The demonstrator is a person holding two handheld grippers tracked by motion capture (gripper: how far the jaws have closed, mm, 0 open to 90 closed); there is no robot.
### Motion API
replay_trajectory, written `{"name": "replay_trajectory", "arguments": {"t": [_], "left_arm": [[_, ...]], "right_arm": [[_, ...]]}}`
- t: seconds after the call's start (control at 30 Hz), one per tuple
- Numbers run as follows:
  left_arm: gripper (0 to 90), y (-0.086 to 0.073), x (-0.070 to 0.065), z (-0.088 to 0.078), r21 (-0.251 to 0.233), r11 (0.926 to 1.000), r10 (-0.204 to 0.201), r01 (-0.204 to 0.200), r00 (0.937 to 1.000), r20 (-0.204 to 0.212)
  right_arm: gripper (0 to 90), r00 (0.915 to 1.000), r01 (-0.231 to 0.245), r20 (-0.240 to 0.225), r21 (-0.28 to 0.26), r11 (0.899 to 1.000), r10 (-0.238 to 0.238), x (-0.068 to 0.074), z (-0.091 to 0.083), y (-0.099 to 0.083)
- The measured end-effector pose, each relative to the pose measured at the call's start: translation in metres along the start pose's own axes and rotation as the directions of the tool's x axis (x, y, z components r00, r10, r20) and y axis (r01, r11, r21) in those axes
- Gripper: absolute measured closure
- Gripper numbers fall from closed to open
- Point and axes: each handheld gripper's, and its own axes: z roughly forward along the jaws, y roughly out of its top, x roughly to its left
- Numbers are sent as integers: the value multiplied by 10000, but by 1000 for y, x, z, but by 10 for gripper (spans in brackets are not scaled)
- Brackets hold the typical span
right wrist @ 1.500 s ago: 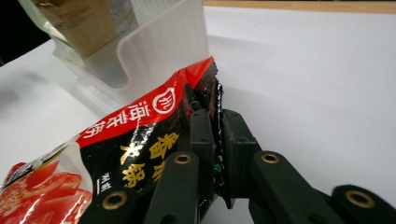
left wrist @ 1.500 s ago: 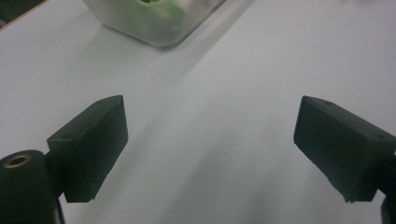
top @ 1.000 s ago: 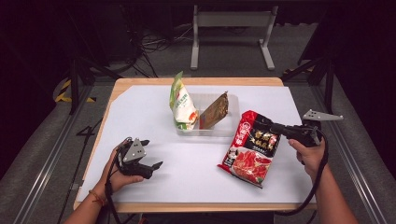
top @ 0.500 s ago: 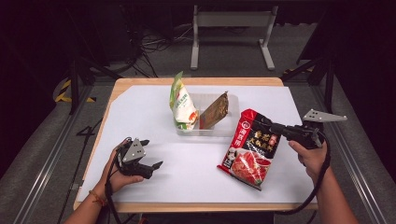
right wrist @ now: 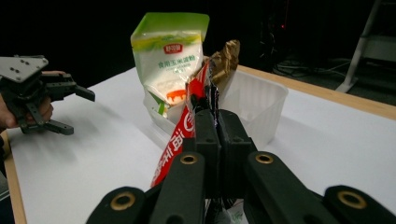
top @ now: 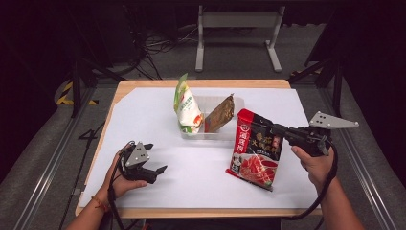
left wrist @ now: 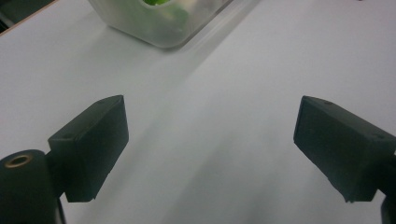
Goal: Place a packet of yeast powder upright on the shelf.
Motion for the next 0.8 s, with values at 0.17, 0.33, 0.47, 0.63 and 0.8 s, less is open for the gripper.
{"name": "replay_trajectory", "arguments": {"t": [0.17,0.33,0.47,0.63,0.8], "left_arm": [[109,0,0,0,-4,10000,-36,36,10000,14],[112,0,0,0,42,10000,4,-4,10000,64],[110,0,1,0,-34,10000,-59,59,10000,51],[109,0,1,0,1,10000,-63,63,10000,34],[110,0,0,1,4,10000,-80,80,9999,68]], "right_arm": [[885,9992,372,150,-319,9988,-367,12,-2,10],[886,9970,748,251,-517,9959,-736,21,-2,18],[887,9942,971,529,-695,9928,-935,25,-5,26],[887,9942,880,710,-988,9912,-812,24,-7,32],[887,9940,780,860,-1239,9892,-676,23,-9,39]]}}
